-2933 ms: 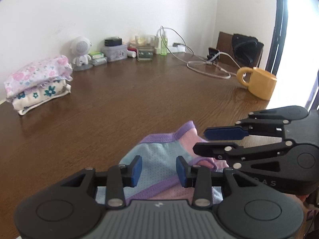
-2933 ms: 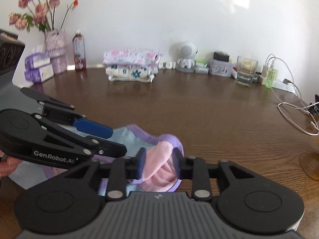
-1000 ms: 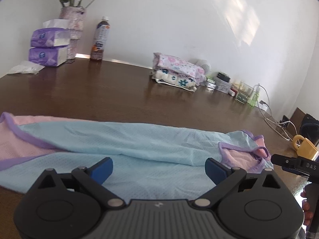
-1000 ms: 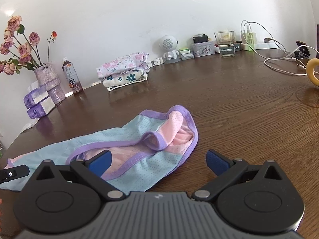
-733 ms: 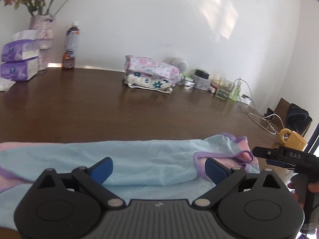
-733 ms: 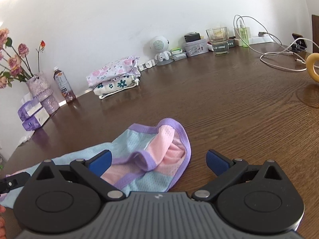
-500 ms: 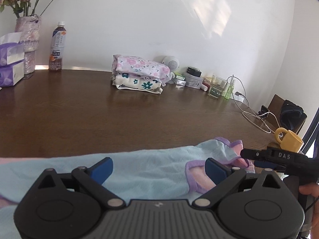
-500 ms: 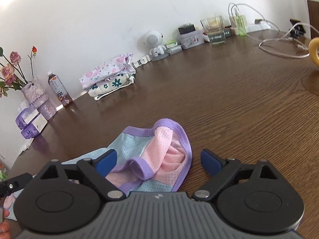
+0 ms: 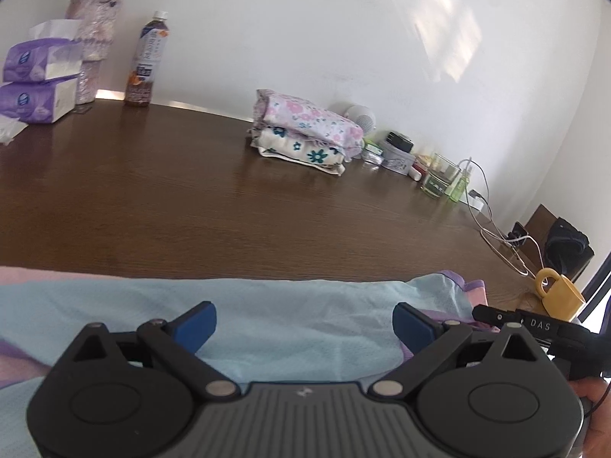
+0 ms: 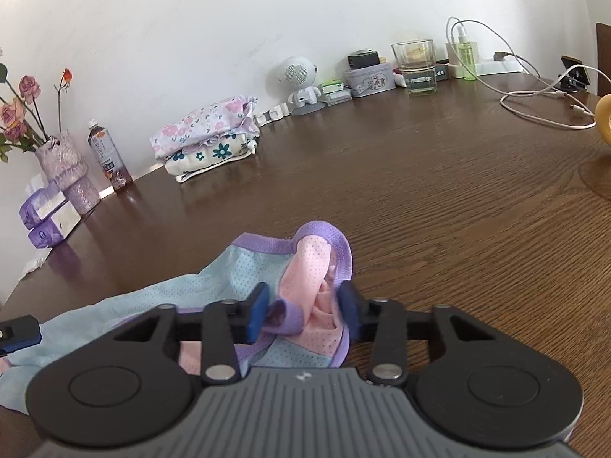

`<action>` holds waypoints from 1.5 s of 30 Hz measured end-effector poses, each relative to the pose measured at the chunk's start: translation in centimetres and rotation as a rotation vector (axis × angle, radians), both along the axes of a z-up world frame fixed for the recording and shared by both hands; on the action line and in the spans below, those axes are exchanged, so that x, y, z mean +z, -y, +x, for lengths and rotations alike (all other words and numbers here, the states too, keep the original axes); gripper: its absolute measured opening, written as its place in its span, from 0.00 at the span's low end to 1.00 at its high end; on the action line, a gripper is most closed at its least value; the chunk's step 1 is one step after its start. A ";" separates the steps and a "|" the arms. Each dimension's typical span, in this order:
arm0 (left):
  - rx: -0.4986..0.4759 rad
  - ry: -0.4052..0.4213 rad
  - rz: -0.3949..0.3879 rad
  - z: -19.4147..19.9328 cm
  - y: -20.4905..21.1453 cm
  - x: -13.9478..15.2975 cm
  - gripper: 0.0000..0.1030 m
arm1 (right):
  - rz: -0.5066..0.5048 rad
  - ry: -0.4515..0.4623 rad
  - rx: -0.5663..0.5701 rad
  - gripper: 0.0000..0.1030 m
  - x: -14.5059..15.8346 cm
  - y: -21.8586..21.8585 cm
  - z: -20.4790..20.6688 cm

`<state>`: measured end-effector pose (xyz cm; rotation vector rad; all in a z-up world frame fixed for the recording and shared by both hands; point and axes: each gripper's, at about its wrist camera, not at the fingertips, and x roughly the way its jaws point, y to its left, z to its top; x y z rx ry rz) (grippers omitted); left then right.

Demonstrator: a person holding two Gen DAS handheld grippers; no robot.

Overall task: Fold clothes
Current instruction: 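Pinch the purple-trimmed pink end with the right gripper while the left gripper hovers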

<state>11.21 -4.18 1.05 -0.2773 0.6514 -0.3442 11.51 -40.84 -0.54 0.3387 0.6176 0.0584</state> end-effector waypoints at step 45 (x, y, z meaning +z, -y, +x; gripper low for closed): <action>0.032 0.059 0.050 -5.7 -7.0 -0.3 0.96 | -0.602 0.178 0.466 0.26 1.6 -21.8 -4.7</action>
